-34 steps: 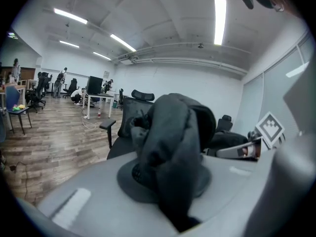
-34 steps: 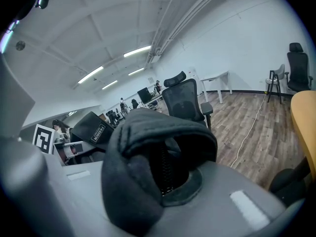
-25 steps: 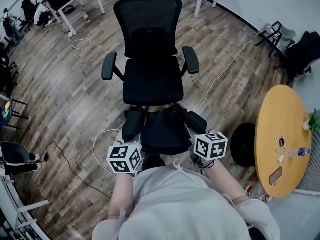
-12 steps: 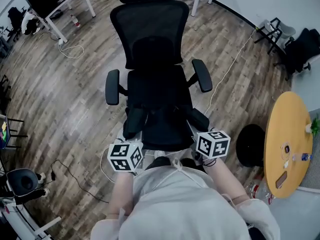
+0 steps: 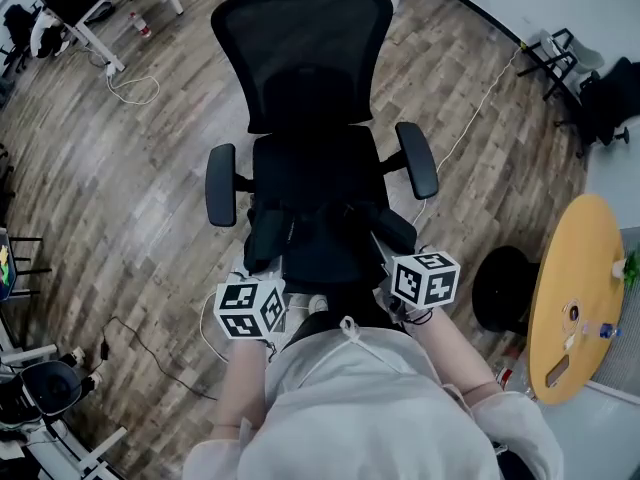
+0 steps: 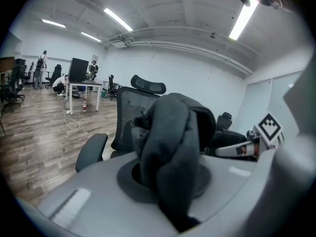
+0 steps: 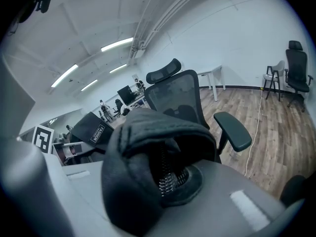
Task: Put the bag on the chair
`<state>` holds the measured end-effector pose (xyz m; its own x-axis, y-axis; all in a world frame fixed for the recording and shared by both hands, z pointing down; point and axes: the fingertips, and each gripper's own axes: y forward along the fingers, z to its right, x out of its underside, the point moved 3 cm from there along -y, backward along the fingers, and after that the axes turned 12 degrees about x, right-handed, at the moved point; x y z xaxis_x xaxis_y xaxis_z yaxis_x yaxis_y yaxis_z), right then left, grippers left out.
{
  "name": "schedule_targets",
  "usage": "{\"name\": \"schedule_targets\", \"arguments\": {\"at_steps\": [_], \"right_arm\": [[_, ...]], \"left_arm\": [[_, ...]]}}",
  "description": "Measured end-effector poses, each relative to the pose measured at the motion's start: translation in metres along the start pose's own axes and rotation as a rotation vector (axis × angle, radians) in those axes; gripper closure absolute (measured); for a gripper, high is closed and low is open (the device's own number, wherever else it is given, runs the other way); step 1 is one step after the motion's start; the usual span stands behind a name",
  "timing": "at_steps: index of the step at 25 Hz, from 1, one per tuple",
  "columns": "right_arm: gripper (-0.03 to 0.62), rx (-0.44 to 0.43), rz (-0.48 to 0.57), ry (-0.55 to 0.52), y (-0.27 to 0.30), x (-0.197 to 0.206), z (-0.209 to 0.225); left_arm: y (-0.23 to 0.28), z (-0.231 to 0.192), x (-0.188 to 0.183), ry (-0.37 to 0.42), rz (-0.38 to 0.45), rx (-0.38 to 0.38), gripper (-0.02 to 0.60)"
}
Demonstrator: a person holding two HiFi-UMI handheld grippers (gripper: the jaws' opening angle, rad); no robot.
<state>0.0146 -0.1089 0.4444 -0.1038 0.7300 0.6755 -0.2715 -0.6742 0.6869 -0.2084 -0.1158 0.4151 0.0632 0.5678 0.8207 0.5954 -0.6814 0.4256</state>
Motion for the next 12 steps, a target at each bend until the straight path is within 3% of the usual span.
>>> {"name": "schedule_targets", "arguments": {"at_steps": [12], "right_arm": [[0.563, -0.039, -0.052, -0.032, 0.133, -0.088, 0.034]], "left_arm": [[0.124, -0.08, -0.044, -0.053, -0.035, -0.074, 0.552]]}}
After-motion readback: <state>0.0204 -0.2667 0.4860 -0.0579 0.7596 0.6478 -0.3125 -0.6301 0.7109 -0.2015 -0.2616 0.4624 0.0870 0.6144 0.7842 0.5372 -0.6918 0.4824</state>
